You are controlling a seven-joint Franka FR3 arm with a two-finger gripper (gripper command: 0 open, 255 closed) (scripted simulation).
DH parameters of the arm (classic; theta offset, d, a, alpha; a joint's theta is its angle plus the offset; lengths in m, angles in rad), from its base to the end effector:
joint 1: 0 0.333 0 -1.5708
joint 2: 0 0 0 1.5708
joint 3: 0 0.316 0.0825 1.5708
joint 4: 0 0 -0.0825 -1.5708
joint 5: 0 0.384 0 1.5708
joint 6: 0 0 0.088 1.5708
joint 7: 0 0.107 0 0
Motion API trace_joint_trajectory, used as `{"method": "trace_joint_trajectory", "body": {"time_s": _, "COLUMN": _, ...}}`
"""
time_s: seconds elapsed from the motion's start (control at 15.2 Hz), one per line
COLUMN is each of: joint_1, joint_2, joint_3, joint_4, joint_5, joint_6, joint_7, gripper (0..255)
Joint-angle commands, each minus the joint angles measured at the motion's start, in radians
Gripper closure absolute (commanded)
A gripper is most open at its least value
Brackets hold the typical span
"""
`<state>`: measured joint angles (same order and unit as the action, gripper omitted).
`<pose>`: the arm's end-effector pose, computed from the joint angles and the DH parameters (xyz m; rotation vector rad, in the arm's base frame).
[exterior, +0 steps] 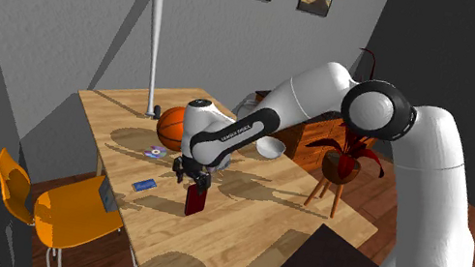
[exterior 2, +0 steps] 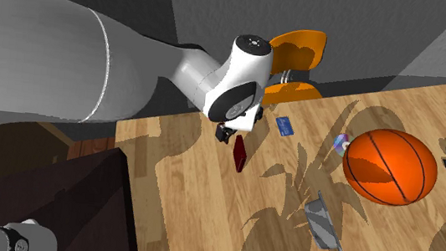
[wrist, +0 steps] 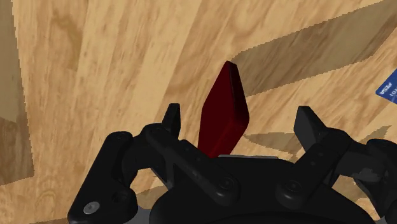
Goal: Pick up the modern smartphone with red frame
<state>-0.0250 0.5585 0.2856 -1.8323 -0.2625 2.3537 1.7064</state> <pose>0.6281 0.1512 0.2354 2.4821 -1.8866 0.0406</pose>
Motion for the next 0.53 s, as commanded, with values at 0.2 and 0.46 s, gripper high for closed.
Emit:
{"method": "trace_joint_trajectory", "body": {"time_s": 0.2, "joint_1": 0.012, "joint_2": 0.057, "joint_3": -0.016, "joint_4": 0.009, "joint_5": -0.021, "joint_6": 0.047, "joint_7": 0.016, "gripper": 0}}
{"method": "trace_joint_trajectory", "body": {"time_s": 0.46, "joint_1": 0.012, "joint_2": 0.055, "joint_3": -0.016, "joint_4": 0.006, "joint_5": -0.021, "joint_6": 0.049, "joint_7": 0.017, "gripper": 255}}
